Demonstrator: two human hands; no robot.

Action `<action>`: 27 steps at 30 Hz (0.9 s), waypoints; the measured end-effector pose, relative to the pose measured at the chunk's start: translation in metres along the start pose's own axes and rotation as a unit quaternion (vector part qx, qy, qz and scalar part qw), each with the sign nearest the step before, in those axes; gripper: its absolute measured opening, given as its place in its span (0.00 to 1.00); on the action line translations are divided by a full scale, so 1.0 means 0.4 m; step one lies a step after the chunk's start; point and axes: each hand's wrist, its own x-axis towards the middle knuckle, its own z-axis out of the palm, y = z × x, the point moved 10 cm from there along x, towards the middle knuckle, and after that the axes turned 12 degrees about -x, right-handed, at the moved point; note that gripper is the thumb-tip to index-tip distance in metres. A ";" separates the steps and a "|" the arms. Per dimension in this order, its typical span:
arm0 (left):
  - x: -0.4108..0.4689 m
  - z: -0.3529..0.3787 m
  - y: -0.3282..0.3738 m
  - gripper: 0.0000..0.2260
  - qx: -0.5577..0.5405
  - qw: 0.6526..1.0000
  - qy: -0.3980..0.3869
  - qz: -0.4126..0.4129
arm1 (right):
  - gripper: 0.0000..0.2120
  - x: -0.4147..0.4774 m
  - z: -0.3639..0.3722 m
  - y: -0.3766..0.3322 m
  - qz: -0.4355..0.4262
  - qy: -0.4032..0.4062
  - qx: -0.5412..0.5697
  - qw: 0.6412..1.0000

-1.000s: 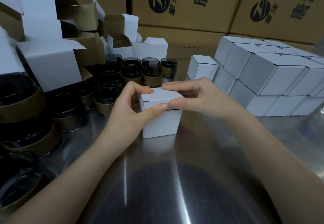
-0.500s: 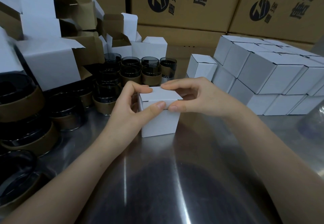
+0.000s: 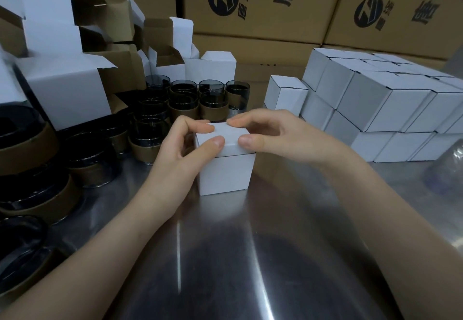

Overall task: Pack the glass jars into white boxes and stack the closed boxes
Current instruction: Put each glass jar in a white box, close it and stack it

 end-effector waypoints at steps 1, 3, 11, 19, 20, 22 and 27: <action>0.000 0.000 0.000 0.10 0.001 1.000 0.000 0.003 | 0.17 0.000 0.005 0.002 0.003 -0.008 0.008 1.000; -0.001 0.003 0.000 0.10 0.008 1.000 -0.003 0.012 | 0.19 -0.001 0.014 0.004 0.007 -0.023 0.018 1.000; 0.000 0.006 -0.014 0.13 0.013 1.000 -0.020 -0.002 | 0.21 -0.004 0.053 0.012 0.039 -0.079 0.077 0.993; 0.002 0.017 -0.019 0.18 0.023 0.999 -0.022 -0.024 | 0.24 -0.010 0.082 0.001 0.078 -0.127 0.104 0.983; 0.002 0.017 -0.017 0.19 0.027 0.999 -0.018 -0.022 | 0.22 -0.011 0.083 -0.002 0.080 -0.125 0.095 0.984; 0.001 0.017 -0.010 0.21 0.031 0.999 -0.012 -0.013 | 0.20 -0.011 0.077 -0.011 0.078 -0.105 0.057 0.990; -0.003 0.007 -0.008 0.28 0.058 0.998 0.013 0.016 | 0.18 -0.010 0.028 -0.084 -0.013 0.041 -0.113 0.993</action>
